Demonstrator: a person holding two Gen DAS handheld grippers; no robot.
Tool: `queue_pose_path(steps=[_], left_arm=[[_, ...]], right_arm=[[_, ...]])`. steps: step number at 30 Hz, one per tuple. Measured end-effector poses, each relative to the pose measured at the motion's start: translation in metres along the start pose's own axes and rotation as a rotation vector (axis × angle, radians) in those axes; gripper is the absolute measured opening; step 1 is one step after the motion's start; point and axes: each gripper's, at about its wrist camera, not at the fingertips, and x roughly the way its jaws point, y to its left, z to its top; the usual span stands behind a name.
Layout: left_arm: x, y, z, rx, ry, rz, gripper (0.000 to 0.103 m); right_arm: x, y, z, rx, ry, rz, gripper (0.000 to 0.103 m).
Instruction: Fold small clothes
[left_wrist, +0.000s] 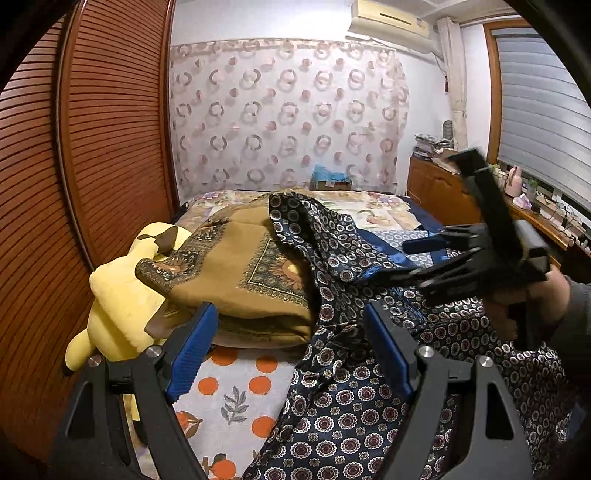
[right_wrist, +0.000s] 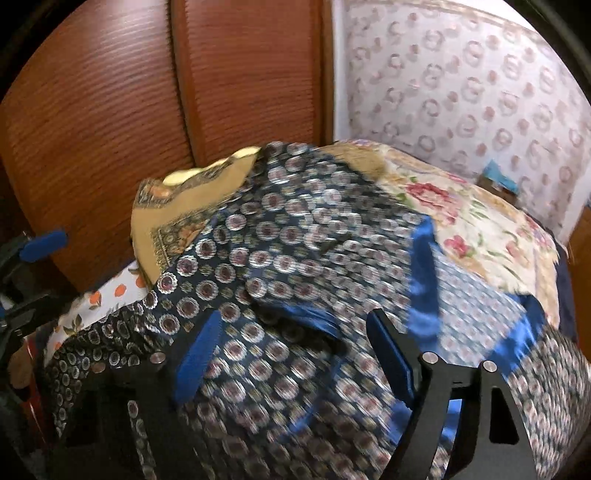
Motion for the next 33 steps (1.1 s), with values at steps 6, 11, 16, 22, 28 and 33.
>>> queue_pose_path(steps=[6,11,16,22,28,33], left_arm=[[0.001,0.003,-0.005,-0.003,0.007,0.002,0.081],[0.006,0.006,-0.011,-0.016,0.032,-0.003,0.081],[0.003,0.003,-0.015,-0.010,0.028,-0.010,0.081],[0.006,-0.004,-0.015,0.004,0.033,-0.019,0.081],[0.010,-0.011,-0.015,0.013,0.040,-0.030,0.081],[0.013,-0.019,-0.012,0.022,0.043,-0.036,0.081]], right_arm=[[0.059,0.019,0.014,-0.164,0.120,-0.163,0.067],[0.083,0.011,0.024,-0.161,0.143,-0.151,0.007],[0.052,-0.023,0.033,-0.014,-0.007,-0.222,0.007],[0.039,-0.069,0.039,0.108,-0.023,-0.346,0.019],[0.043,-0.081,0.041,0.148,0.014,-0.289,0.044],[0.013,-0.076,0.033,0.162,-0.052,-0.214,0.045]])
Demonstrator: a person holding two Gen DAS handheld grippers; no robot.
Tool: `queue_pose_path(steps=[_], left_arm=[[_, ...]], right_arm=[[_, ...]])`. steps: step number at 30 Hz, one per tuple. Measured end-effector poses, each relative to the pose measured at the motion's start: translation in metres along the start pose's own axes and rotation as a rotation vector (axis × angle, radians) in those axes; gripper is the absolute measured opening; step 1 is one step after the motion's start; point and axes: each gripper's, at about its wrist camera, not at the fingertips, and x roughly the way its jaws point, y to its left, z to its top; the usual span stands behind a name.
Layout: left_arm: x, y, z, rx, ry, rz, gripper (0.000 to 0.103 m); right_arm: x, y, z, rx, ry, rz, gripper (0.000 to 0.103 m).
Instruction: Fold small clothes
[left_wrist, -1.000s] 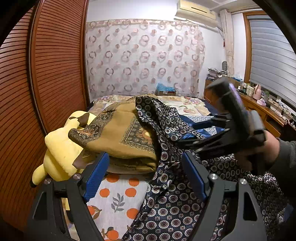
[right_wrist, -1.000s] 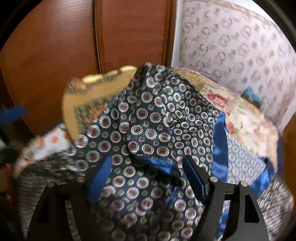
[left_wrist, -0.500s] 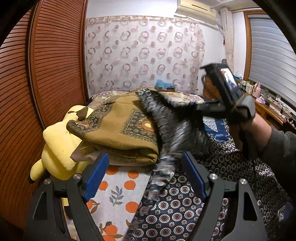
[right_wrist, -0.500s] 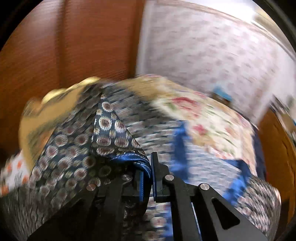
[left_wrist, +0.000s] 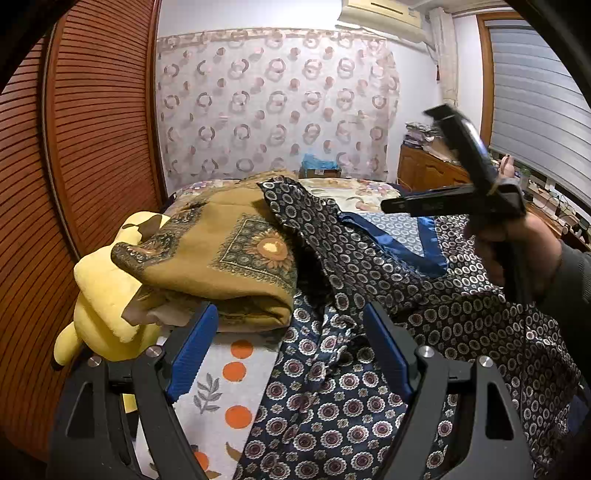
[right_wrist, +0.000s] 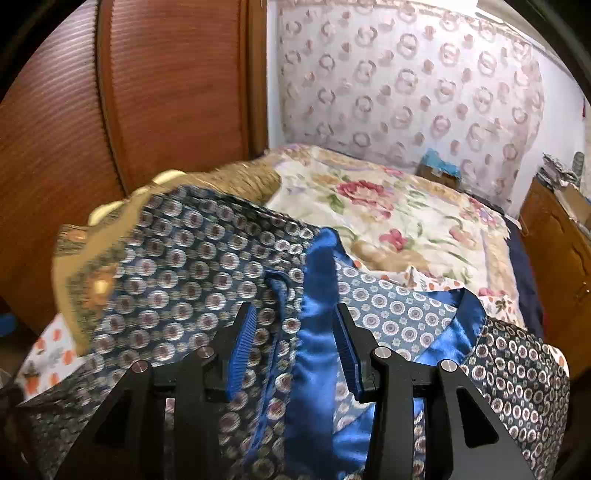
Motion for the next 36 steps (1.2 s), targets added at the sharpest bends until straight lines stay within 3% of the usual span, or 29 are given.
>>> queue_pose_path(steps=[8,19,28,36], left_arm=[[0.008,-0.017,0.009,0.002,-0.003,-0.013,0.081],[0.014,-0.046,0.023,0.018,-0.022,-0.043,0.081],[0.032,-0.072,0.023,0.046,0.007,-0.103,0.081],[0.050,-0.091,0.011,0.075,0.078,-0.140,0.081]], right_arm=[[-0.059,-0.002,-0.030,-0.002,-0.088,0.024,0.061],[-0.104,-0.033,-0.086,0.065,-0.101,-0.017,0.063],[-0.153,-0.067,-0.135,0.116,-0.068,-0.132,0.063],[-0.175,-0.139,-0.189,0.206,0.043,-0.288,0.062]])
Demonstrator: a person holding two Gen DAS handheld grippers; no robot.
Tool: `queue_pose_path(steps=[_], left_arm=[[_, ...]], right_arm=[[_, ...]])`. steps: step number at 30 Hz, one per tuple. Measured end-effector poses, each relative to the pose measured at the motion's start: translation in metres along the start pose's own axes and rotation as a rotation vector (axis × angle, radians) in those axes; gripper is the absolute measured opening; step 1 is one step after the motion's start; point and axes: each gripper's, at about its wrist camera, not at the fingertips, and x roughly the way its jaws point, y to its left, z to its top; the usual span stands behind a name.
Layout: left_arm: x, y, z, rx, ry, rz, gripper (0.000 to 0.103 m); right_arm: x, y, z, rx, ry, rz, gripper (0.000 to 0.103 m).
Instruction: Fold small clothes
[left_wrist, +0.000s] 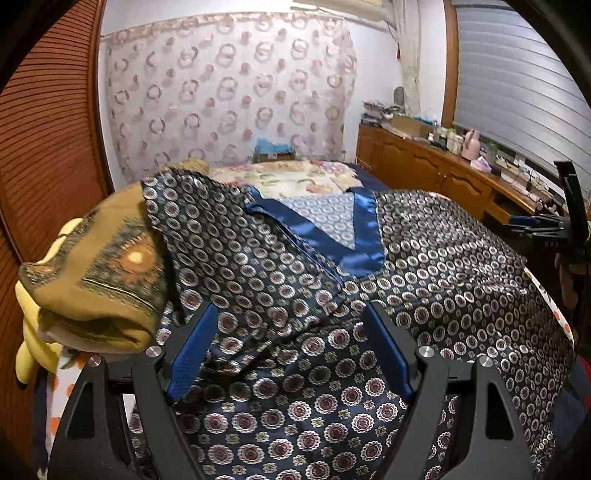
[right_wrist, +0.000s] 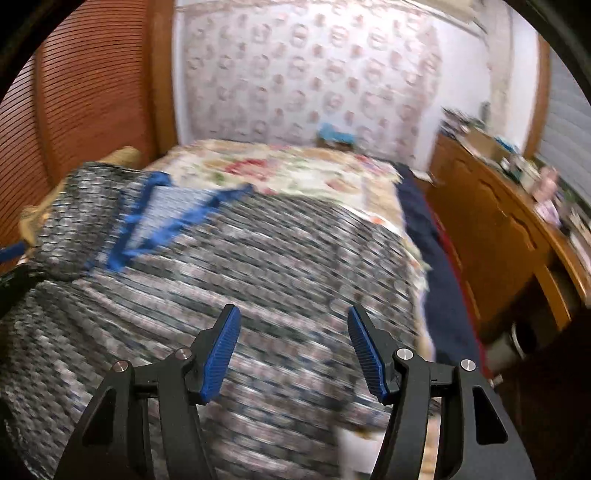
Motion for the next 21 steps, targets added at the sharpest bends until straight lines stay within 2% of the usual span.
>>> queue_pose_path(steps=[4,8,16,21], left_arm=[[0.012,-0.004,-0.002,0.009,0.046,-0.017,0.081],[0.022,-0.009,-0.003,0.023,0.090,-0.029,0.081],[0.035,-0.011,-0.006,0.033,0.145,-0.040,0.081],[0.042,-0.011,-0.007,0.035,0.167,-0.043,0.081]], right_arm=[[0.002,-0.034,-0.015,0.074,0.041,-0.039,0.062],[0.004,-0.048,-0.019,0.130,0.073,-0.058,0.062],[0.007,-0.066,-0.026,0.180,0.141,-0.017,0.062],[0.011,-0.067,-0.027,0.186,0.165,0.022,0.051]])
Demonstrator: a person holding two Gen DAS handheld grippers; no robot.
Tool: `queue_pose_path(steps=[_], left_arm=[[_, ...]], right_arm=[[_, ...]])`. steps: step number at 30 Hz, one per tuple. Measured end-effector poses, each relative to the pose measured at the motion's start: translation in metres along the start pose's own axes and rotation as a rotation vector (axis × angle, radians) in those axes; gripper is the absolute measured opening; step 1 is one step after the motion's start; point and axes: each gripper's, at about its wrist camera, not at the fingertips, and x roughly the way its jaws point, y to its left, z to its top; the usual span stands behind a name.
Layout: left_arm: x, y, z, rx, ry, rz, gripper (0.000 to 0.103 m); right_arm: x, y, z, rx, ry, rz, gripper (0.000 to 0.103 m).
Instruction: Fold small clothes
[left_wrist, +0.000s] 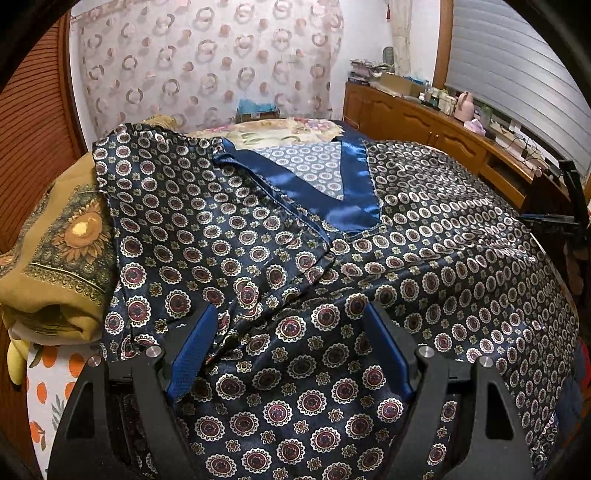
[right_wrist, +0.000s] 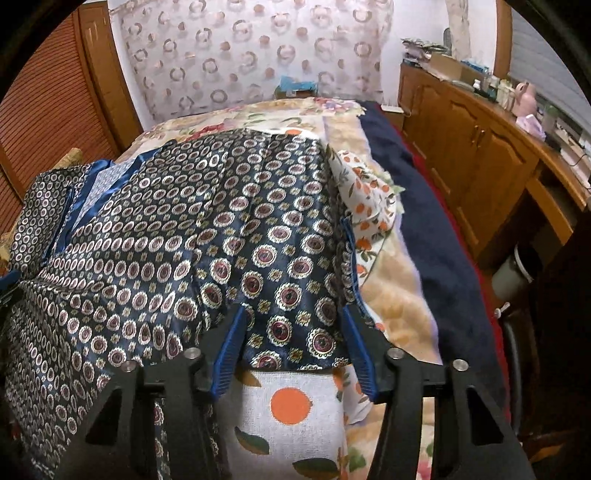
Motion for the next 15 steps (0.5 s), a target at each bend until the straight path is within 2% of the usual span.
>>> queue_pose_path(steps=[1,4,6,8,9,15], left_arm=[[0.001,0.001,0.000,-0.003,0.002,-0.003,0.081],[0.003,0.003,0.001,-0.007,0.012,-0.007,0.081],[0.007,0.003,0.001,-0.009,0.029,-0.010,0.081],[0.011,0.003,0.001,-0.011,0.053,-0.007,0.081],[0.013,0.003,0.001,-0.011,0.061,-0.008,0.081],[0.016,0.000,-0.002,0.012,0.083,0.015,0.083]], right_arm=[[-0.001,0.000,-0.001,0.001,-0.004,0.003,0.050],[-0.003,-0.016,0.004,0.001,-0.011,-0.011,0.039],[-0.002,-0.019,0.004,-0.001,-0.016,-0.031,0.028],[-0.001,-0.019,0.002,-0.014,-0.019,-0.053,0.010],[-0.001,-0.019,0.003,-0.025,-0.021,-0.060,0.007],[-0.002,-0.003,0.003,-0.107,-0.063,-0.095,0.002]])
